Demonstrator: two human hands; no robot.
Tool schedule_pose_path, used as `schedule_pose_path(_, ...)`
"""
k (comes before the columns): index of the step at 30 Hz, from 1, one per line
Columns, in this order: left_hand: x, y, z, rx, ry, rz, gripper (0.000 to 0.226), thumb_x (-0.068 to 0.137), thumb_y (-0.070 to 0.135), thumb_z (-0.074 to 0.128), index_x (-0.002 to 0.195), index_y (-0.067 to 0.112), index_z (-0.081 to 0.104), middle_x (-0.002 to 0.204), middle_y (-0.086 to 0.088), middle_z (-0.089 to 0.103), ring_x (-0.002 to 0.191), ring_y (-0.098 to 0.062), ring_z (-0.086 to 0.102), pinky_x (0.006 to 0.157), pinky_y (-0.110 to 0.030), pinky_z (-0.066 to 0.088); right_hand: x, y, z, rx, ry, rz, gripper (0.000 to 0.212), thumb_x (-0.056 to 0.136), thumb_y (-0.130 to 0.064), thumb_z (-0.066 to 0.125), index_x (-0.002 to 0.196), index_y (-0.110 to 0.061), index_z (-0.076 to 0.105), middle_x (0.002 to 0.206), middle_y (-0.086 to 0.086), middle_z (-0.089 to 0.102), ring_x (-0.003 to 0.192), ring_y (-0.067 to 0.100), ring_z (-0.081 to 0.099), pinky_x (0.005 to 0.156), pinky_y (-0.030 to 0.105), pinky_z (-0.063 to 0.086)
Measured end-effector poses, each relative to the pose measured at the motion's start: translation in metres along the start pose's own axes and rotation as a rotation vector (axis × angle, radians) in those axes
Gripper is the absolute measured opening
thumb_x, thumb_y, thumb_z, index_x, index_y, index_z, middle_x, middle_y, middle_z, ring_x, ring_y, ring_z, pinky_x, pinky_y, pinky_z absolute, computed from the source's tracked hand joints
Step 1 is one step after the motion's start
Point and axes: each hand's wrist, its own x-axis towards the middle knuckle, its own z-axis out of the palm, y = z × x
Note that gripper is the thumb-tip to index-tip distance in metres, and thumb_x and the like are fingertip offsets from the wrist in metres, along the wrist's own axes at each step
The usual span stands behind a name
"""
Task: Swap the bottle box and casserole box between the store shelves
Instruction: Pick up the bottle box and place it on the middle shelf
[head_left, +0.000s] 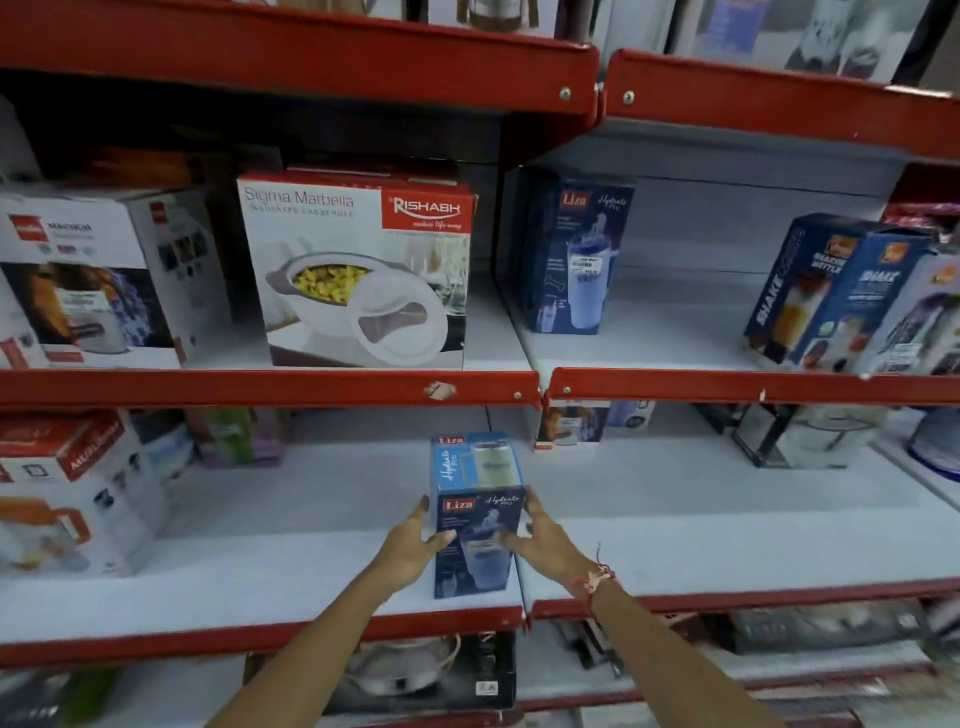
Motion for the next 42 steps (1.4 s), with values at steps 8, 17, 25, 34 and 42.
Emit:
schedule_pose_path(8,-0.026,0.008,-0.001,-0.224,0.109,0.047,0.047,0.09,0.027,0.059,0.135,0.018,0.051,0.115,-0.007,0.069,0.103,-0.022,0.064,0.076,-0.036,0.056,-0.035,-0.003,-0.004,0.226,0.172,-0.139,0.05,0.095,-0.012,0.061,0.142,-0.01,0.044,0.121,0.002,0.064,0.108,0.018,0.065,0.074,0.007,0.053)
schedule_pose_path(17,-0.093,0.123,-0.032,-0.435,0.208,0.391,0.04,0.08,0.039,0.065,0.119,0.027,0.066,0.102,0.009,0.077,0.098,-0.013,0.071,0.076,-0.027,0.06,-0.114,-0.101,-0.073,0.343,0.266,-0.395,0.05,0.091,-0.037,0.06,0.139,-0.028,0.052,0.137,-0.007,0.06,0.113,0.01,0.067,0.089,0.033,0.06)
schedule_pose_path(25,-0.113,0.214,-0.063,-0.453,0.271,0.608,0.028,0.086,0.035,0.061,0.111,0.026,0.071,0.102,0.008,0.077,0.098,-0.013,0.071,0.07,-0.029,0.061,-0.143,-0.181,-0.132,0.34,0.315,-0.652,0.046,0.088,-0.041,0.059,0.133,-0.033,0.059,0.121,-0.013,0.072,0.106,0.009,0.071,0.082,0.032,0.06)
schedule_pose_path(34,-0.109,0.219,-0.062,-0.452,0.257,0.592,0.022,0.083,0.039,0.062,0.101,0.035,0.073,0.101,0.012,0.077,0.099,-0.012,0.07,0.065,-0.029,0.062,-0.142,-0.178,-0.14,0.345,0.334,-0.614,0.049,0.088,-0.039,0.059,0.136,-0.032,0.056,0.12,-0.012,0.073,0.104,0.01,0.071,0.079,0.028,0.062)
schedule_pose_path(42,-0.069,0.259,-0.051,-0.433,0.216,0.689,0.058,0.072,0.04,0.071,0.127,0.027,0.059,0.114,0.008,0.073,0.104,-0.007,0.068,0.075,-0.026,0.06,-0.106,-0.186,-0.181,0.315,0.399,-0.68,0.049,0.091,-0.036,0.056,0.14,-0.031,0.051,0.123,-0.016,0.07,0.109,0.002,0.068,0.082,0.023,0.06)
